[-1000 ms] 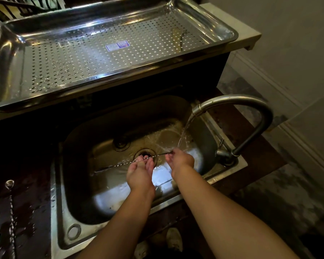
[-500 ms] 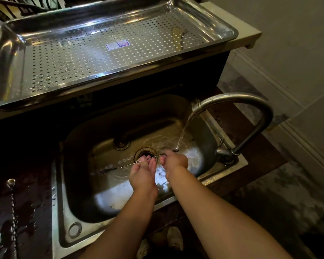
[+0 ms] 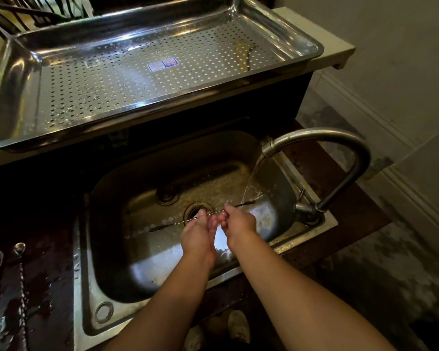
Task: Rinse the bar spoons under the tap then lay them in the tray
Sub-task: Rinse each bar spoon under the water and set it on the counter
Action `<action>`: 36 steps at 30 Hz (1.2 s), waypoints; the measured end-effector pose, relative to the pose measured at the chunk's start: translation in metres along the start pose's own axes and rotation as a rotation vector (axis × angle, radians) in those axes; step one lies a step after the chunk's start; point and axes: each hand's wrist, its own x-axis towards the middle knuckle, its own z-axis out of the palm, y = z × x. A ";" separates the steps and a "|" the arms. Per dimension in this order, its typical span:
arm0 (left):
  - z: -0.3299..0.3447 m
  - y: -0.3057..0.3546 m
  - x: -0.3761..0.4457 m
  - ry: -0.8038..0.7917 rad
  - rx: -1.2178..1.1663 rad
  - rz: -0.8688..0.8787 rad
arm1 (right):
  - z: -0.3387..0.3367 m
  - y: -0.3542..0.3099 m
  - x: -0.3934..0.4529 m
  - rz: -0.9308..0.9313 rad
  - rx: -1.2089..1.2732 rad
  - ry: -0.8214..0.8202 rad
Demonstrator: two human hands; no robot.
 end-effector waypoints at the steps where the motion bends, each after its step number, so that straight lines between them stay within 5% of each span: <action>1: 0.001 0.000 0.000 0.015 -0.007 -0.003 | -0.002 -0.004 0.001 -0.010 -0.027 0.021; 7: 0.009 -0.008 0.000 0.022 0.000 -0.022 | -0.012 -0.019 0.006 -0.088 -0.081 0.121; 19: 0.039 -0.028 -0.006 -0.155 0.028 -0.073 | -0.027 -0.034 0.002 -0.211 -0.074 0.015; 29: 0.044 -0.026 -0.001 -0.121 0.016 -0.078 | -0.031 -0.053 0.004 -0.203 -0.002 0.012; 36: 0.057 -0.034 -0.003 -0.215 0.179 -0.092 | -0.030 -0.042 -0.003 -0.240 0.000 0.025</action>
